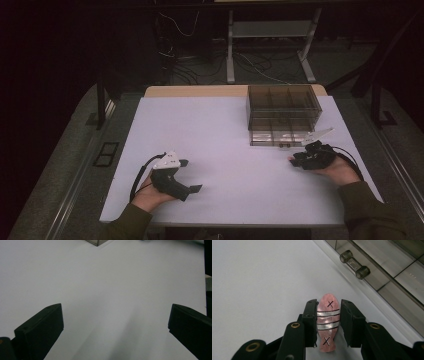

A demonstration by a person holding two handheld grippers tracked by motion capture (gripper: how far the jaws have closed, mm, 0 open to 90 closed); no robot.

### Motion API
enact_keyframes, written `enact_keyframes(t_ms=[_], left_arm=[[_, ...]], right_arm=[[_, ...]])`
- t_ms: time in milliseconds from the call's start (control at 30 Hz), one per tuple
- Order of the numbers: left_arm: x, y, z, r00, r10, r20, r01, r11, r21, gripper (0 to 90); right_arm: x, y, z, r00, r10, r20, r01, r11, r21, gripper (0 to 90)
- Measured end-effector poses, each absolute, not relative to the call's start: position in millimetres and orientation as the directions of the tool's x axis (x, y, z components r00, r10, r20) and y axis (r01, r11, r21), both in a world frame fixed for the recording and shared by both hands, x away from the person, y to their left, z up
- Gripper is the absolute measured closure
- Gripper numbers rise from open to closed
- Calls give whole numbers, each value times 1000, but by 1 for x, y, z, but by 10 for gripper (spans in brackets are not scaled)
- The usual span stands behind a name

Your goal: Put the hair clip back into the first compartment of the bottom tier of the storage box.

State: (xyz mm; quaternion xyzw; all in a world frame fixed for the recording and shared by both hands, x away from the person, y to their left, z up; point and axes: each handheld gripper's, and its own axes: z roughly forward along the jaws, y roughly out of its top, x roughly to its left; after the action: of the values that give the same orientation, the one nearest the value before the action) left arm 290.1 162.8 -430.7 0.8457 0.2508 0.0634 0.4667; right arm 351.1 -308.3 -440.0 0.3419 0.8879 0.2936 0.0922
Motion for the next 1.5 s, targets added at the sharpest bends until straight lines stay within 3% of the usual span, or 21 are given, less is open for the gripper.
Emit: enact_keyframes(t_ms=[1267, 1300, 1500], left_arm=[[290, 163, -431, 868, 480, -125, 362, -441, 821, 0], [290, 163, -431, 868, 481, -125, 363, -440, 821, 0], [290, 163, -431, 867, 481, -126, 363, -440, 821, 0]], right_arm=[[347, -306, -431, -764, 643, 45, 536, 596, 598, 675], [347, -306, -431, -765, 642, 43, 535, 597, 598, 814], [347, -311, -425, -759, 650, 36, 525, 578, 625, 864]])
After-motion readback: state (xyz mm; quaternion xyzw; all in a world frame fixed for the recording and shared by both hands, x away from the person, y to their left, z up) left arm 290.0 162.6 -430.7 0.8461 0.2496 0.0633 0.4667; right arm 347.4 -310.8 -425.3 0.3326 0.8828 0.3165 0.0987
